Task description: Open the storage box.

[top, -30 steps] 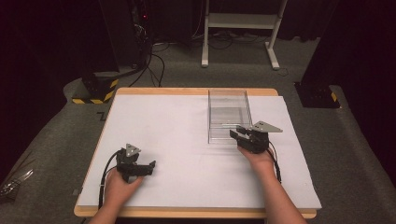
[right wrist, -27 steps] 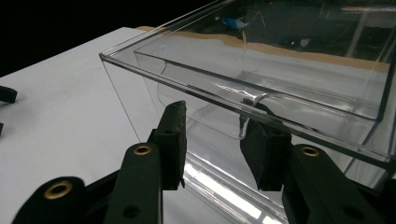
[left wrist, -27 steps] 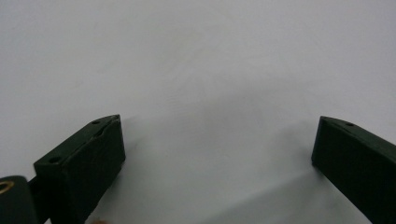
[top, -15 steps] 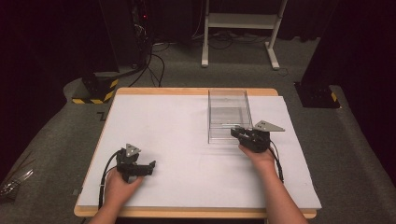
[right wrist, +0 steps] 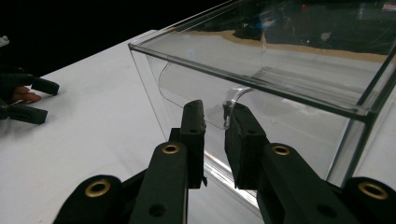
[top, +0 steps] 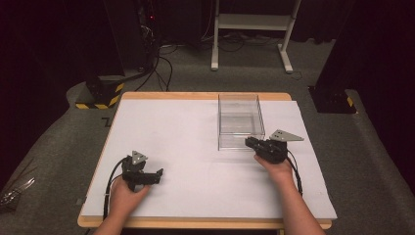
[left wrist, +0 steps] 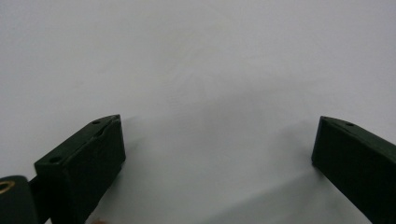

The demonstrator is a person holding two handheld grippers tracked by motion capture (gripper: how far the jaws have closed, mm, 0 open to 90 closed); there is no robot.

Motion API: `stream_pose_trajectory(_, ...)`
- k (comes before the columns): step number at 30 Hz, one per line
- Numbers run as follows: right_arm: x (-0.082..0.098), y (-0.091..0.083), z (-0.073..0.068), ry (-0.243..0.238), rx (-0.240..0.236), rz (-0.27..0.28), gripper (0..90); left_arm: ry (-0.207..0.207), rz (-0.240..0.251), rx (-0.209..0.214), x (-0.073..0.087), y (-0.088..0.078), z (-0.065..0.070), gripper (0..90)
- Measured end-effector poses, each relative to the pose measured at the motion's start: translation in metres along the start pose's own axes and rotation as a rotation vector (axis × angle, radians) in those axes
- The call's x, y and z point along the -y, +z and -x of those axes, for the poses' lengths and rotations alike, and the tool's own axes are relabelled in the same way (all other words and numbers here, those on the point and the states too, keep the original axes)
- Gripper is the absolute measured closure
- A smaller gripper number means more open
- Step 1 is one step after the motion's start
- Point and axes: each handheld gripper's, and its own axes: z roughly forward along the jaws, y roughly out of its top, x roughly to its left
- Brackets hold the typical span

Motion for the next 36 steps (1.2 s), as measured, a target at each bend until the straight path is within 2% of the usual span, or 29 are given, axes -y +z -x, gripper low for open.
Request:
stream_pose_trajectory(12, 0.008, -0.012, -0.014, -0.017, 0.010, 0.000, 78.3, 0.001, -0.001, 0.000, 0.000, 0.000, 0.000, 2.9)
stream_pose_trajectory(17, 0.008, -0.011, -0.015, -0.014, 0.016, 0.002, 75.2, 0.001, -0.001, 0.000, 0.000, 0.000, 0.000, 2.9)
stream_pose_trajectory(22, 0.006, -0.007, -0.013, -0.012, -0.006, -0.003, 69.8, 0.000, 0.000, 0.000, 0.000, 0.000, 0.000, 2.9)
stream_pose_trajectory(26, 0.004, -0.003, -0.013, -0.026, -0.029, -0.013, 68.8, 0.001, -0.001, 0.000, 0.000, 0.000, 0.000, 2.9)
stream_pose_trajectory(36, 0.004, -0.001, -0.011, -0.017, -0.051, -0.019, 70.0, 0.000, 0.000, 0.000, 0.000, 0.000, 0.000, 2.9)
